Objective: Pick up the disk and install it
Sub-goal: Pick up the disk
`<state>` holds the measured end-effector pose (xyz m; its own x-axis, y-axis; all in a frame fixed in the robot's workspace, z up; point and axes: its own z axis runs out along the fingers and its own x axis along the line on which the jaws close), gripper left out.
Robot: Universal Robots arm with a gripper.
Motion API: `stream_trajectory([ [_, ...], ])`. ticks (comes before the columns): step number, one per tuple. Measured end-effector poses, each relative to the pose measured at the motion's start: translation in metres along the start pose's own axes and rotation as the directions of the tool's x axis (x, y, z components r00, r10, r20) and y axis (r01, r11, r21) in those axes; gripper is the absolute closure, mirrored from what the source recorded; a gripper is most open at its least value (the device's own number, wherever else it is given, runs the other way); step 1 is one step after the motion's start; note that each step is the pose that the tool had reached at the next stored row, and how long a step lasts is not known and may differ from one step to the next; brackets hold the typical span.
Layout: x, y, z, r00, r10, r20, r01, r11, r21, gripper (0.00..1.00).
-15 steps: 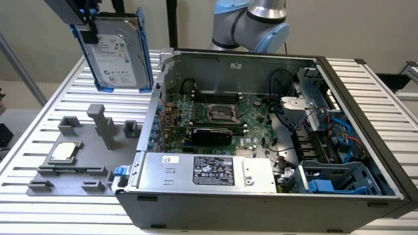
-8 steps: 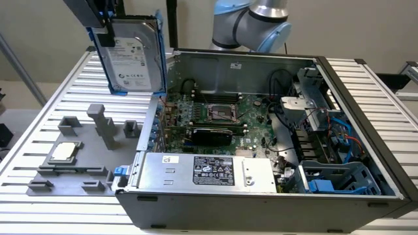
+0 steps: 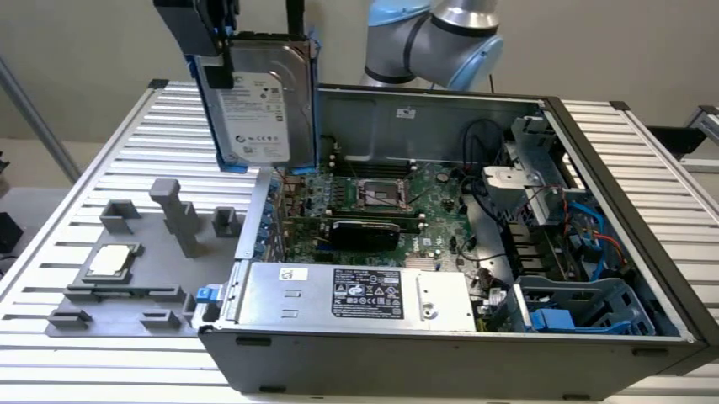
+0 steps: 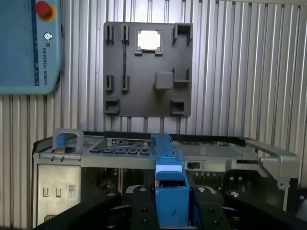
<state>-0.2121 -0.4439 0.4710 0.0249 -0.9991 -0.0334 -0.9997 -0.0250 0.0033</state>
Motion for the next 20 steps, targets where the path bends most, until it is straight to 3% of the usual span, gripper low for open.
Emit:
stream_trajectory([
  [20,0.023,-0.0904,-0.0015,1.0,0.0,0.0,0.0,1.0,-0.0013,1.0],
])
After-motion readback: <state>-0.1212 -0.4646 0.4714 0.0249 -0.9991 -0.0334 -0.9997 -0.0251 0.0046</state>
